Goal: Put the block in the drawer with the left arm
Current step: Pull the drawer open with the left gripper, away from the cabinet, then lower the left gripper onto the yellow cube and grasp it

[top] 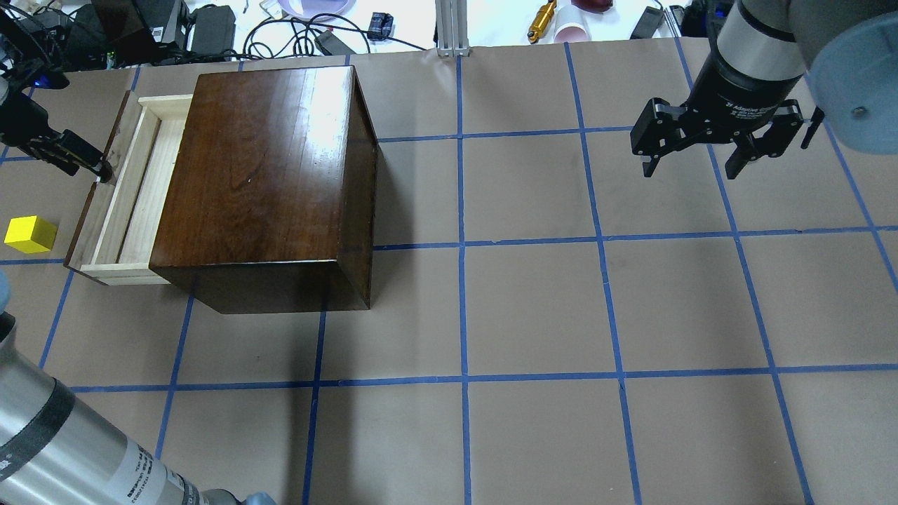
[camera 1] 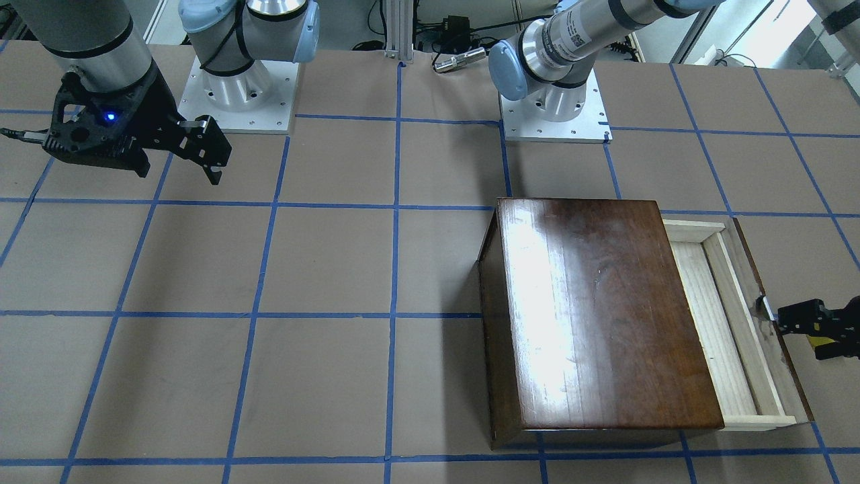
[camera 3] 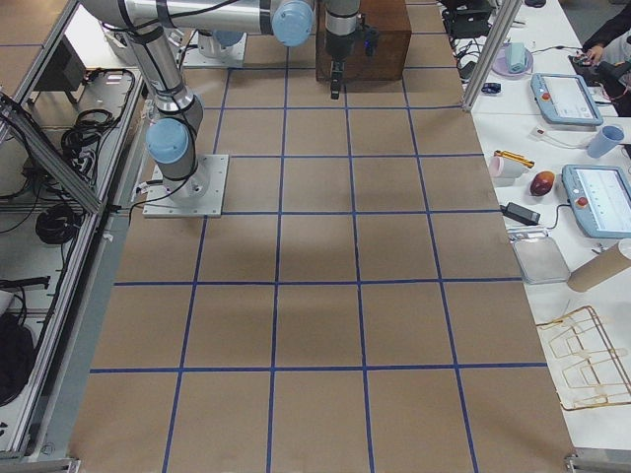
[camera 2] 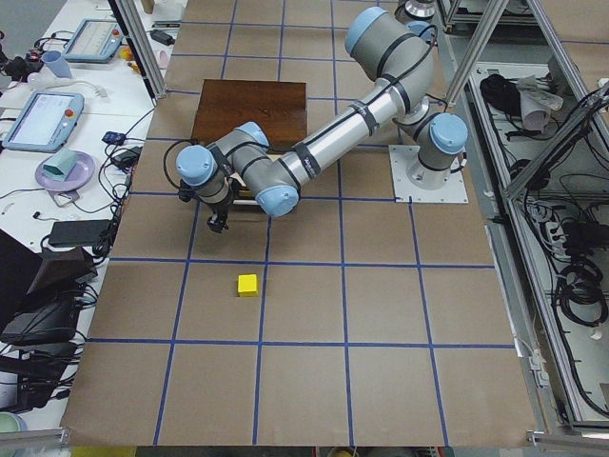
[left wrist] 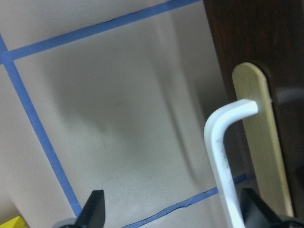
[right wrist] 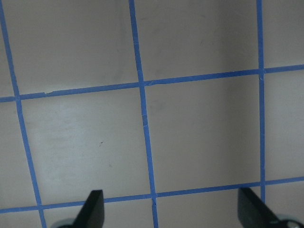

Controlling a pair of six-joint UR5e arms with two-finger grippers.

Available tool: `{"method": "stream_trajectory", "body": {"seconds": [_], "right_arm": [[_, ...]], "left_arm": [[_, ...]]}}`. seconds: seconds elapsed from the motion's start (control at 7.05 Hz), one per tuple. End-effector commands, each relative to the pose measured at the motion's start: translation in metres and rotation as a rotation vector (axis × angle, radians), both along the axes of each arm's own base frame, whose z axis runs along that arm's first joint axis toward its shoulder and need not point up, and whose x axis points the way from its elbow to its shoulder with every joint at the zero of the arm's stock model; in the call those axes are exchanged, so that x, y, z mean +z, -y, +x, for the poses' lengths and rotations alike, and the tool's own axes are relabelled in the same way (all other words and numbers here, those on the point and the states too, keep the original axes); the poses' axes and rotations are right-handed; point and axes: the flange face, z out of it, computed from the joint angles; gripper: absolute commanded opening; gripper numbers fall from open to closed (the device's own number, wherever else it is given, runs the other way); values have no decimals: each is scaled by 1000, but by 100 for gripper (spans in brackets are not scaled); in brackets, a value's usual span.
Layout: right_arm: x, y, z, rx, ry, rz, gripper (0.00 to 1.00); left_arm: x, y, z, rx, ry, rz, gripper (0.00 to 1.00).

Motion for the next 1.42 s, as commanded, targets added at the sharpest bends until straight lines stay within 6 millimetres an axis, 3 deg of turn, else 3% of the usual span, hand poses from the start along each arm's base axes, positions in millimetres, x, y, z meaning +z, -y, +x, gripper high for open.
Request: {"method": "stream_trajectory", "body": {"seconds": [0.0, 0.28, 0.43, 0.57, 0.71, 1.13, 1.28], "right_arm": [[0, 0, 0, 0, 0, 0, 100], [0, 0, 0, 0, 0, 0, 100], [0, 0, 0, 0, 0, 0, 100], [0, 0, 0, 0, 0, 0, 100], [0, 0, 0, 0, 0, 0, 100], [0, 0, 0, 0, 0, 0, 100], [-1, 0, 0, 0, 0, 1, 100]], "left_arm": [[5, -2, 4, 4, 4, -6, 100], [25, -6, 10, 22, 26, -29, 100], [44, -7, 28, 60, 53, -56, 100], [54, -8, 61, 121, 137, -53, 100], [55, -9, 78, 169, 180, -80, 100], [-3, -22, 140, 298, 184, -64, 100], [-21, -24, 143, 357, 171, -39, 100]]}}
